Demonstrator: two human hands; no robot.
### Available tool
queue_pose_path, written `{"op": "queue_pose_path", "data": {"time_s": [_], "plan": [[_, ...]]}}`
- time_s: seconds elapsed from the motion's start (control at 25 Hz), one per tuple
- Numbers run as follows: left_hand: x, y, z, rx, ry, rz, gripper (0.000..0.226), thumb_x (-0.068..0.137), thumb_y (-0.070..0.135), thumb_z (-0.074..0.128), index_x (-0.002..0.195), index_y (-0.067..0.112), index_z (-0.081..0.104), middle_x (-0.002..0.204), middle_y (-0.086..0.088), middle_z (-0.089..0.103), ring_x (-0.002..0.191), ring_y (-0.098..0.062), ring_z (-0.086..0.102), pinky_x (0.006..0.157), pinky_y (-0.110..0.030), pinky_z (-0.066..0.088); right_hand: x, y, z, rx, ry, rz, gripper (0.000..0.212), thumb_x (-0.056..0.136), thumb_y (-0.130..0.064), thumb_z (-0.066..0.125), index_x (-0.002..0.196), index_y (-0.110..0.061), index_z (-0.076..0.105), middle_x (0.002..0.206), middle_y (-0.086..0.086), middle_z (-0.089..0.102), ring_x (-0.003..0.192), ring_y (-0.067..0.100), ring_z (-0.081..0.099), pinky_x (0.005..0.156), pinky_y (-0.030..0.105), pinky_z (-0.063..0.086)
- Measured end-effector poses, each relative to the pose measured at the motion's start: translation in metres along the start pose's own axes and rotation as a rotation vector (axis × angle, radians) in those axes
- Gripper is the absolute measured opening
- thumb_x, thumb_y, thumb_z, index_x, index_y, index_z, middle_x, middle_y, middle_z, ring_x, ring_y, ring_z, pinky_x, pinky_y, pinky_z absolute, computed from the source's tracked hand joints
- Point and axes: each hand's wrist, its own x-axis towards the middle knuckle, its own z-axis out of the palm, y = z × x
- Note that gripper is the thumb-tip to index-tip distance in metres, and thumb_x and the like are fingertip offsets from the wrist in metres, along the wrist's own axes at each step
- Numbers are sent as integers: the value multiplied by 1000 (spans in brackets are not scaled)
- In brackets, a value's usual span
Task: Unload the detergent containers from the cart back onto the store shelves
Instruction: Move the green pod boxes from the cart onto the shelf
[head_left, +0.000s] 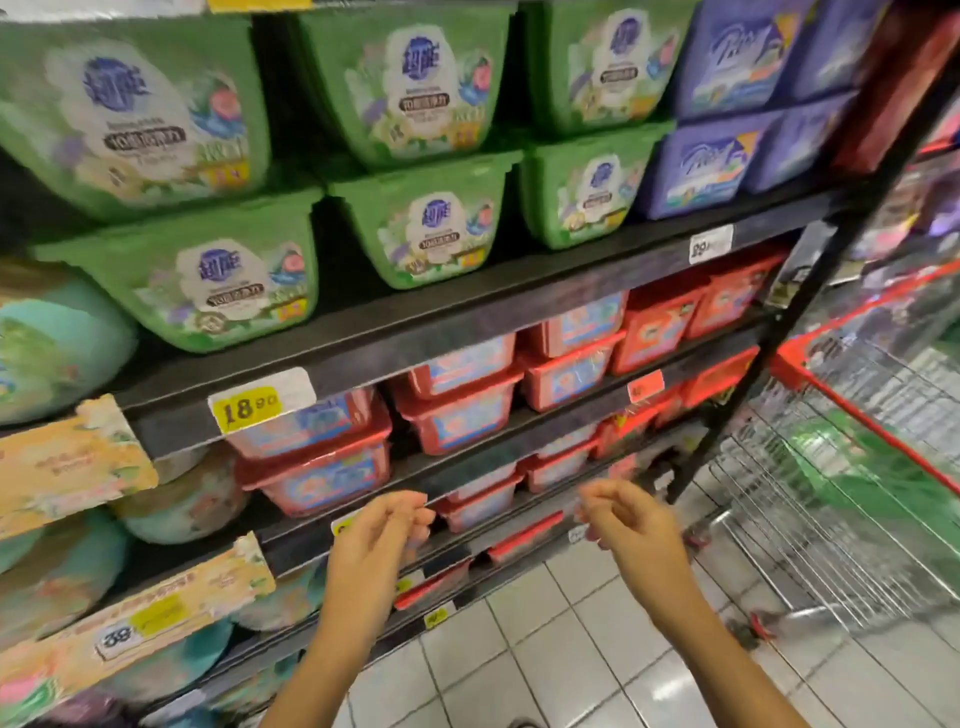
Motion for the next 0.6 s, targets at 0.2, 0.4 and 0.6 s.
{"op": "queue_pose_path", "data": {"time_s": [0.2, 0.4, 0.6], "plan": [[-30, -73, 25, 163, -281, -330, 22, 98, 14, 52, 87, 12, 70, 80, -4, 71, 74, -15, 62, 65, -25, 46, -86, 66, -36, -120, 149, 283, 24, 91, 6, 51, 87, -12, 66, 73, 7, 67, 58, -1, 60, 55, 11, 45], [-48, -93, 92, 336, -635, -400, 21, 98, 11, 50, 87, 17, 67, 79, 2, 70, 73, -12, 62, 64, -22, 43, -191, 128, -91, -194, 415, 572, 20, 91, -2, 55, 87, -17, 68, 78, 9, 71, 73, 25, 66, 67, 27, 50], [-70, -90, 184, 507, -968, -244, 17, 97, 19, 53, 90, 18, 68, 87, -2, 71, 85, -17, 64, 79, -31, 46, -285, 157, -139, -156, 758, 724, 24, 94, -3, 53, 86, -20, 68, 79, 7, 72, 71, 24, 68, 69, 32, 52]]}}
